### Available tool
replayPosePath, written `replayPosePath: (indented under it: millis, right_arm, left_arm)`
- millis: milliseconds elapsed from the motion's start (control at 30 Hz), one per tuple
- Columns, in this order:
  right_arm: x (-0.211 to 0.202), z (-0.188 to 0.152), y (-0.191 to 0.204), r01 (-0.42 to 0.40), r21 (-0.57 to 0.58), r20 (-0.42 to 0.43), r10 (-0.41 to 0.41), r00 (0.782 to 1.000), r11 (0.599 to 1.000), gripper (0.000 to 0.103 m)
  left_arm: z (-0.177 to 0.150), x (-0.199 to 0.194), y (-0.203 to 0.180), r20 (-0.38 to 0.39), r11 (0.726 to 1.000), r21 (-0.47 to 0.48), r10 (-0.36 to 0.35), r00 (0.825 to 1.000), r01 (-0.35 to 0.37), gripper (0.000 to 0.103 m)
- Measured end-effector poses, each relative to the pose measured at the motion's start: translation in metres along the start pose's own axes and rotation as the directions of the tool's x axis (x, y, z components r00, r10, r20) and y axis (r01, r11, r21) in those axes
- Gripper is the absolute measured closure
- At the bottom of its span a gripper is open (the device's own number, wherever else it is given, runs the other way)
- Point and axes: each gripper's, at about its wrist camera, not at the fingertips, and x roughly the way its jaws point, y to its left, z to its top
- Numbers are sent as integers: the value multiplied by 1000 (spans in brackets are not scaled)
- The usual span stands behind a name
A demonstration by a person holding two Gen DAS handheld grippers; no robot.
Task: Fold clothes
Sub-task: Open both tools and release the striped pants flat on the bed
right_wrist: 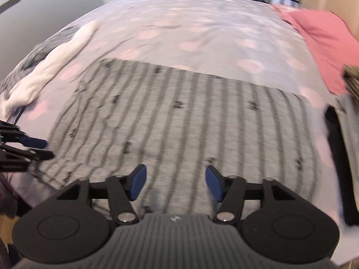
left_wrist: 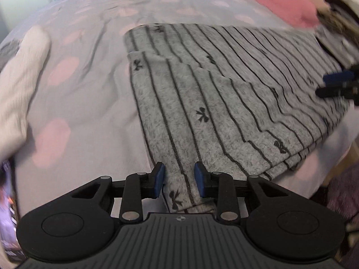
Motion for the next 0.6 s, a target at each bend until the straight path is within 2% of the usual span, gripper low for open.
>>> replayPosePath:
  millis: [133, 233, 333, 400, 533, 600]
  right_arm:
    - [15, 9, 27, 0, -98, -18, -2, 1000, 995, 40]
    - [27, 17, 37, 12, -156, -8, -14, 1000, 988, 40]
    - [29, 25, 48, 23, -196, 10, -22, 1000, 980, 42]
    - [29, 36, 53, 22, -203, 22, -18, 1000, 979, 48]
    - [31, 62, 69, 34, -258, 31, -27, 999, 966, 49]
    - [37, 76, 79, 40, -303, 13, -38, 999, 952, 49]
  left_arm:
    - [-8, -12, 11, 48, 998, -63, -28, 998, 31, 73]
    - [-14, -23, 22, 87, 991, -123, -49, 995, 60, 66]
    - [-11, -30, 36, 105, 981, -184, -41, 994, 60, 65]
    - [-5, -29, 38, 81, 982, -187, 16, 997, 0, 65]
    - [9, -22, 41, -2, 982, -173, 83, 997, -82, 62]
    - [15, -17, 46, -54, 978, -194, 65, 996, -74, 56]
